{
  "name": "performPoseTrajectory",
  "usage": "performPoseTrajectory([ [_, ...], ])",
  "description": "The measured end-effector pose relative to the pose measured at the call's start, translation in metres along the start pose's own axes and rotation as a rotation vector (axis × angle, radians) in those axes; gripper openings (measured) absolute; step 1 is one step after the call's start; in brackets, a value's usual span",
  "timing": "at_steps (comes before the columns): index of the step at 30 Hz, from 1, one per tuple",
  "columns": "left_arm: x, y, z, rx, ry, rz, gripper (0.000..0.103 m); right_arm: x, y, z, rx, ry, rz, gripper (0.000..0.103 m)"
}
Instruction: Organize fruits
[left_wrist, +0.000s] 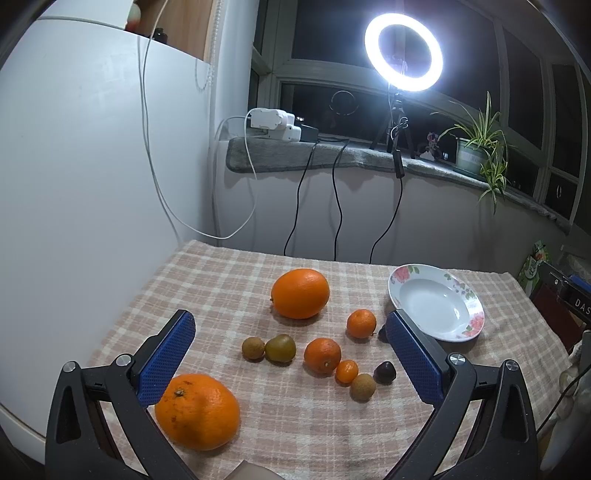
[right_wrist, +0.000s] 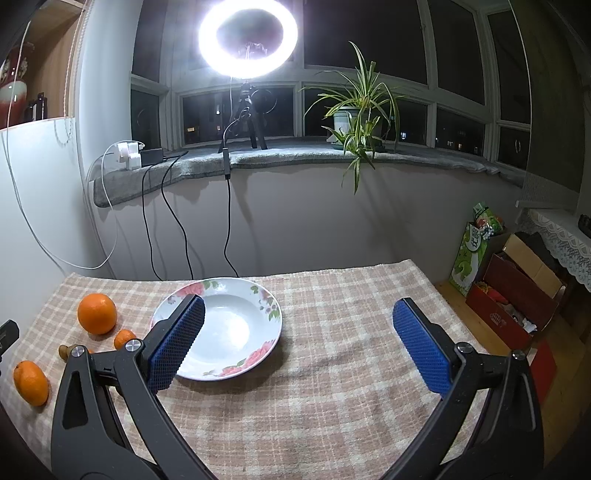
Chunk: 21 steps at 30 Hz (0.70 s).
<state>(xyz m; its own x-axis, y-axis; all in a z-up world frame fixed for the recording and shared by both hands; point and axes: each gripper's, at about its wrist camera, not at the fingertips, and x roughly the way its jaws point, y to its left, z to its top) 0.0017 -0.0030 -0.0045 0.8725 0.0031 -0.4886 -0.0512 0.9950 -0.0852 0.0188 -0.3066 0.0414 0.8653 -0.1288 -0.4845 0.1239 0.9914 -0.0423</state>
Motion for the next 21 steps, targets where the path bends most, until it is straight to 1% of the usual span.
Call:
performPoseTrajectory([
  [21, -0.0013, -0.0021, -0.0024, 0.001, -0.004, 0.005, 0.102, 0.0016, 0.002, -0.0021, -0.002, -0.005, 0.001, 0.103],
])
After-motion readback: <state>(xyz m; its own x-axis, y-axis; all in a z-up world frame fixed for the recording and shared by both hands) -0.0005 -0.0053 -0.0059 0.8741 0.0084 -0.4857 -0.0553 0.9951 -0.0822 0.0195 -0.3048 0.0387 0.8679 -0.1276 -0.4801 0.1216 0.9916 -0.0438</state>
